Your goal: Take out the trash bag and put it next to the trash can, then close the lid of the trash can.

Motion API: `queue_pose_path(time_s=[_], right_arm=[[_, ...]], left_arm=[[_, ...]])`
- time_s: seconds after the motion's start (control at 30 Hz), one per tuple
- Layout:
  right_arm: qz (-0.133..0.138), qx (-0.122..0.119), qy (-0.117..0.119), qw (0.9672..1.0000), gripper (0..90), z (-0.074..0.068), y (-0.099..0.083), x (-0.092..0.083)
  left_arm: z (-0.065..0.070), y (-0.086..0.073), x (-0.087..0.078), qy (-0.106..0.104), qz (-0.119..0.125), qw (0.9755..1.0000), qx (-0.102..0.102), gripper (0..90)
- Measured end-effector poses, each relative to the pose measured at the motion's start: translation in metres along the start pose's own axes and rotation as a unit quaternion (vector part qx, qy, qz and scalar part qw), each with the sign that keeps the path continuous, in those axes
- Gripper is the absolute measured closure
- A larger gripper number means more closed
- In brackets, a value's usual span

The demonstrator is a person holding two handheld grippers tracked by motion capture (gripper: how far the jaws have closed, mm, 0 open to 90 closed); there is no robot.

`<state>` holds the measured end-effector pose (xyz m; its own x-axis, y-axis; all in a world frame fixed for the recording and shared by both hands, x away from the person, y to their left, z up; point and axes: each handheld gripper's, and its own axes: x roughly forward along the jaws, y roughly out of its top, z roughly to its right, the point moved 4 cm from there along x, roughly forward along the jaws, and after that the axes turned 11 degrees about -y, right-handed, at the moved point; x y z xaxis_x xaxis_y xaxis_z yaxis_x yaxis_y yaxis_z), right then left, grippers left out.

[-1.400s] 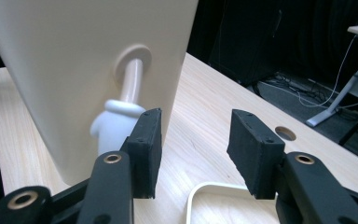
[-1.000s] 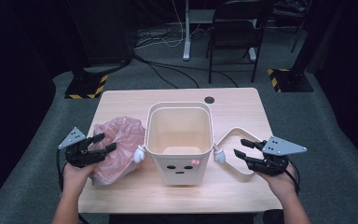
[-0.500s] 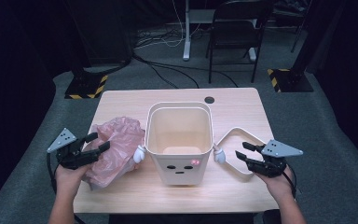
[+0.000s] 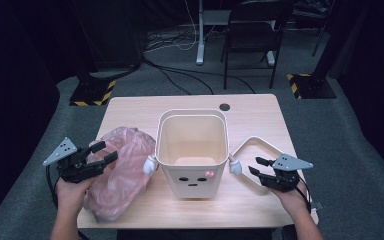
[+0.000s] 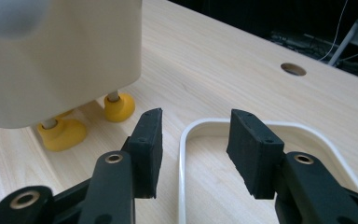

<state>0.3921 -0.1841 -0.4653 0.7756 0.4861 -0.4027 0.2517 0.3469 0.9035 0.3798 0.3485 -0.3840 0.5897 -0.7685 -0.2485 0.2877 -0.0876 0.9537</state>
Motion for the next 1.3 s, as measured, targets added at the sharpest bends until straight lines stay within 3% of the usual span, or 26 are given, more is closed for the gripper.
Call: queue_pose_path(time_s=[0.17,0.47,0.73,1.1,1.3], right_arm=[[-0.005,0.006,0.003,1.0,54.1,0.001,-0.004,0.004],[-0.025,-0.002,0.011,0.9996,55.1,0.0,-0.014,0.013],[-0.053,-0.002,0.026,0.9982,57.3,0.002,-0.026,0.026],[-0.084,-0.022,0.039,0.9955,57.5,-0.005,-0.033,0.038],[-0.086,-0.011,0.038,0.9955,57.4,-0.002,-0.036,0.039]], left_arm=[[-0.003,-0.007,0.005,-0.001,-0.008,0.9999,-0.01,32.6],[-0.003,-0.012,0.009,0.004,-0.022,0.9998,-0.004,32.8],[-0.002,-0.011,0.007,0.004,-0.018,0.9998,-0.002,32.9],[-0.003,-0.013,0.006,0.006,-0.02,0.9998,0.0,32.9],[-0.004,-0.014,0.007,0.008,-0.021,0.9997,0.0,33.0]])
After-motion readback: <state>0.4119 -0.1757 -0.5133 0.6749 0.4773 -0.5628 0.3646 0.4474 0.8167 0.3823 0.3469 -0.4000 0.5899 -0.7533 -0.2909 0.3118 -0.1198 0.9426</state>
